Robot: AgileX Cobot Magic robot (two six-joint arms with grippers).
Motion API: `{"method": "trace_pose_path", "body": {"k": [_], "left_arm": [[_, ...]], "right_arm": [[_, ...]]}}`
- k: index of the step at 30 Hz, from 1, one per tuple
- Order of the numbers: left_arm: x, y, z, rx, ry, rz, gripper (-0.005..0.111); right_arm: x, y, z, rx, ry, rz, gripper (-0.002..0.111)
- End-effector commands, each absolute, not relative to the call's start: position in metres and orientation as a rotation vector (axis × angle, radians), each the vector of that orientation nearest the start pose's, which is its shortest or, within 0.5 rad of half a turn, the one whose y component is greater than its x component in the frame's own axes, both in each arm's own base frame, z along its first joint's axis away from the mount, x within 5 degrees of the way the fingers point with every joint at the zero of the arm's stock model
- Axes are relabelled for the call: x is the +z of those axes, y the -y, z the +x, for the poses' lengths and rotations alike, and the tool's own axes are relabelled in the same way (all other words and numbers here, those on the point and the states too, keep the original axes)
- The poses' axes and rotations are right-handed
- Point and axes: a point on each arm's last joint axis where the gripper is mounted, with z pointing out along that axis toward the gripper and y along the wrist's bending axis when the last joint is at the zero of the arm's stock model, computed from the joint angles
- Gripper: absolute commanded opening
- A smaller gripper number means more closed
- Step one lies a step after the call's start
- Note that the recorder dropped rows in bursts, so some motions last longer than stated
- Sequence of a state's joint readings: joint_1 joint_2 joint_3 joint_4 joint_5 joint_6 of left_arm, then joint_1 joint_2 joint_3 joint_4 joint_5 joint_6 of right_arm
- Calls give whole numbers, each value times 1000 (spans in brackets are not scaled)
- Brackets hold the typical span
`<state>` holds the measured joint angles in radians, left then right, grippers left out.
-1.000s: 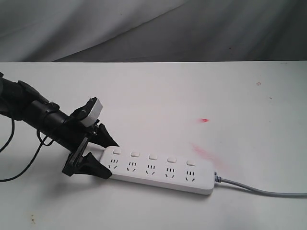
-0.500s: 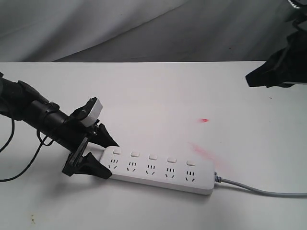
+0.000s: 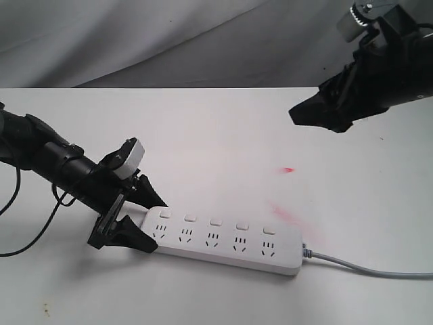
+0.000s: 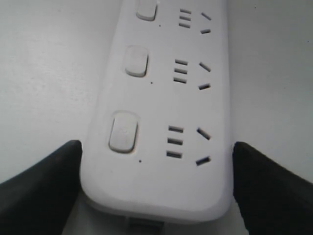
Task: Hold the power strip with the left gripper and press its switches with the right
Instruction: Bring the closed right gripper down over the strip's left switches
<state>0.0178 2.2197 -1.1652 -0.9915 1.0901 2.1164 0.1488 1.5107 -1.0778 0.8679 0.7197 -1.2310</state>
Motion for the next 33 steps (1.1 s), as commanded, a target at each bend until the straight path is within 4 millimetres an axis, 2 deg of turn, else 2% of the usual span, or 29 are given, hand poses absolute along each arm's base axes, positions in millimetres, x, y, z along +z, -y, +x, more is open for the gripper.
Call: {"method": "trace_pose_path", "body": {"k": [1,8,11,13,16,20,23,27,33], "left_arm": [[42,50,340,-887,-2029,1819,43],[41,49,339,-884,-2024,1844,43],[41,49,339,-878,-2025,1847,43],[41,49,339,-878,-2025,1849,43],[41,49,339,-878,-2025,1849,43],[41,49,339,-878,-2025,1849,43],[41,49,339,-878,-2025,1849,43],[41,49,339,-878,-2025,1849,43],[41,49,339,-878,-2025,1849,43]], "right_arm": [[265,-114,314,464,-2129,-1019,69],[215,-134,328,553,-2228,-1043,69],[209,-145,329,594,-2179,-1079,68],[210,-158,331,612,-2134,-1108,68],[206,-186,346,639,-2086,-1192,68],[189,-219,360,717,-2074,-1292,67],[174,-237,359,695,-2060,-1392,65],[167,-247,356,678,-2055,-1416,66],[166,-249,358,651,-2052,-1399,66]]}}
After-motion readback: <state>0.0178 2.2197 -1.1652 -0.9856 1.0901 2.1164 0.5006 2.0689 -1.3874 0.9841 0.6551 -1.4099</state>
